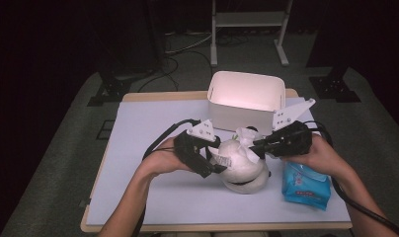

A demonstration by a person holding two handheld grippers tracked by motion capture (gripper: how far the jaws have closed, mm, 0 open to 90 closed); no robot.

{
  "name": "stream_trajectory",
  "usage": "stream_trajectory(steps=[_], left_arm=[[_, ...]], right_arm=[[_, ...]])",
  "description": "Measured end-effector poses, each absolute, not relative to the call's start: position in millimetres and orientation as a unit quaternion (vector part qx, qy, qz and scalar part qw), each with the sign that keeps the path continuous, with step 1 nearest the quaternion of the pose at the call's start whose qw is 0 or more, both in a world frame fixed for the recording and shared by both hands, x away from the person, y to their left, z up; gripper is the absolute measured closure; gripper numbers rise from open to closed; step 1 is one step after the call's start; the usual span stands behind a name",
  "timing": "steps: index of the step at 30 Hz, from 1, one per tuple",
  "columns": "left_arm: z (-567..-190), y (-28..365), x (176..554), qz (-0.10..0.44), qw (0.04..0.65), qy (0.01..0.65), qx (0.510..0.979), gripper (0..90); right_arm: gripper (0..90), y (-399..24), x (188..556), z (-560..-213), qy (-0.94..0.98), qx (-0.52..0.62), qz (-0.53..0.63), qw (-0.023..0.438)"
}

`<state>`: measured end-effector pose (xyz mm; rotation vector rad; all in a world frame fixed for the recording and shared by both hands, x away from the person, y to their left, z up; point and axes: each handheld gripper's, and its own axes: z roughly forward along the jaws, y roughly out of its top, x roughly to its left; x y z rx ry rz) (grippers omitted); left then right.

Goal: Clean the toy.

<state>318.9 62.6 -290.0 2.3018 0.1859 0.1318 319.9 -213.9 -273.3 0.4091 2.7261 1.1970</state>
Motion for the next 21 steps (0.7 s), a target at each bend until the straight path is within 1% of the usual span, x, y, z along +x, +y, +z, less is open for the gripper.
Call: stream_trajectory(steps=[7,21], left_arm=[[-296.8,69.6,321.2,0.048,0.400,0.085,0.911,18.1],[-324.3,63.6,331.3,0.023,0.395,0.099,0.913,17.6]], right_arm=[[83.7,-226.5,320.1,-274.2,0.904,0.147,0.394,0.074],[83.6,-241.4,318.2,-277.8,0.901,0.160,0.397,0.077]])
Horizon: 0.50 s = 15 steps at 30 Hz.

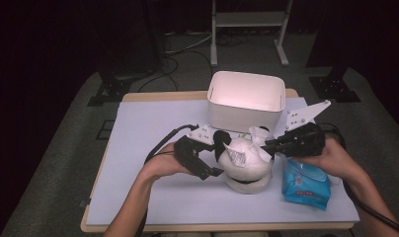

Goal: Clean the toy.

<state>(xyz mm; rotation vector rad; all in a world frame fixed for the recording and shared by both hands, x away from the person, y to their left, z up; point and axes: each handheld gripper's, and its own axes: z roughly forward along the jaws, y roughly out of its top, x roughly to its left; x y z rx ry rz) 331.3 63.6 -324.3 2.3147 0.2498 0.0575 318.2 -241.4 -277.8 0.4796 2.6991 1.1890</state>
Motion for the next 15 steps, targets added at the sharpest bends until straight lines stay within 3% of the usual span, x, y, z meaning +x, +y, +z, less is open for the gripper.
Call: stream_trajectory(steps=[8,12,15], left_arm=[[-345.0,52.3,340.1,-0.015,0.419,0.103,0.902,17.7],[-342.0,57.2,340.9,-0.014,0.444,0.102,0.890,30.0],[-334.5,59.3,338.8,-0.005,0.444,0.100,0.890,32.5]], right_arm=[[83.5,-242.1,317.2,-278.0,0.900,0.159,0.397,0.077],[83.4,-242.2,316.4,-276.5,0.899,0.159,0.400,0.083],[83.2,-243.7,316.8,-275.0,0.893,0.161,0.413,0.076]])
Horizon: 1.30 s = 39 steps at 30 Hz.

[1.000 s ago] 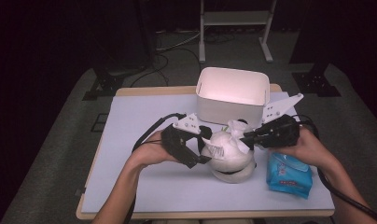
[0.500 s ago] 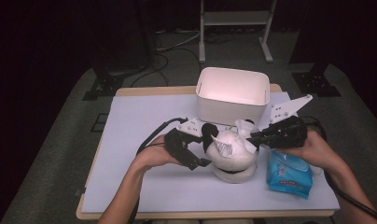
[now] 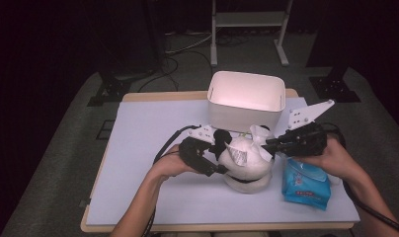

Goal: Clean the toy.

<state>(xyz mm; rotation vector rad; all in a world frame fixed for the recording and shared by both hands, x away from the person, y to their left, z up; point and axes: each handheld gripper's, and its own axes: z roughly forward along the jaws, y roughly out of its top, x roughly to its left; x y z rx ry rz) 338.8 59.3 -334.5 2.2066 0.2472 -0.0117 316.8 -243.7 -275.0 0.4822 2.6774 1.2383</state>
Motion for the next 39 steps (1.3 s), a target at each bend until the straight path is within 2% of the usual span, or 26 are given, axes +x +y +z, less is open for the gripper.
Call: stream_trajectory(steps=[9,21,25,39], left_arm=[[-313.3,72.9,332.9,0.024,0.429,0.093,0.898,34.1],[-317.0,70.2,329.1,0.023,0.434,0.081,0.897,36.3],[-318.4,69.9,327.9,0.021,0.439,0.078,0.895,37.3],[-317.9,66.4,327.0,0.019,0.440,0.072,0.895,40.8]], right_arm=[[83.1,-238.6,321.3,-283.8,0.890,0.168,0.418,0.068],[83.0,-207.8,317.7,-262.4,0.904,0.120,0.405,0.070],[82.6,-216.7,318.8,-265.8,0.900,0.131,0.411,0.059],[82.1,-242.6,320.8,-275.5,0.898,0.162,0.403,0.066]])
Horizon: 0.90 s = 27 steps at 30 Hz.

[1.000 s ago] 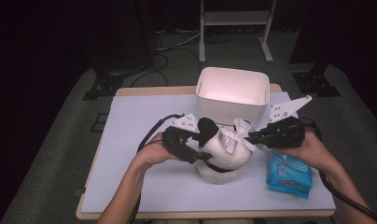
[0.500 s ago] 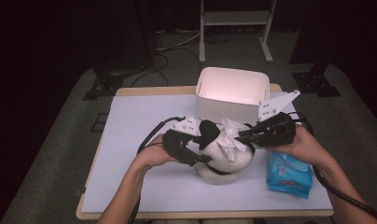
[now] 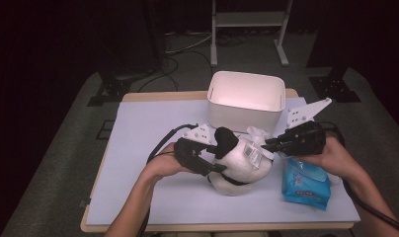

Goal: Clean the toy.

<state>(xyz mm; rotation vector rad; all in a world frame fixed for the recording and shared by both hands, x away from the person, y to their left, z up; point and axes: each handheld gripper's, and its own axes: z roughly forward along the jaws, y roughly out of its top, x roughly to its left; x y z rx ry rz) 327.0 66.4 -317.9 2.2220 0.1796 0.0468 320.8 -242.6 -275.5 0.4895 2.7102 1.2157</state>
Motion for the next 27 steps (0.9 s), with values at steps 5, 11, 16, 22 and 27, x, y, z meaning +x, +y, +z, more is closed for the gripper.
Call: stream_trajectory(steps=[5,11,16,22,27], left_arm=[[-320.8,66.6,328.1,0.010,0.441,0.079,0.894,35.7],[-332.3,59.1,333.1,-0.004,0.430,0.086,0.899,19.3],[-334.6,58.0,335.5,-0.012,0.446,0.080,0.891,18.5],[-327.3,66.2,334.4,-0.001,0.448,0.070,0.892,35.6],[-320.0,77.6,333.3,0.010,0.445,0.067,0.893,39.0]], right_arm=[[82.2,-240.2,320.5,-276.8,0.900,0.160,0.400,0.065],[82.2,-238.2,319.7,-278.1,0.900,0.159,0.400,0.063],[82.2,-233.9,319.5,-278.7,0.899,0.156,0.403,0.063],[82.3,-227.2,322.2,-276.6,0.892,0.153,0.420,0.061],[82.4,-218.0,323.5,-276.0,0.893,0.147,0.421,0.060]])
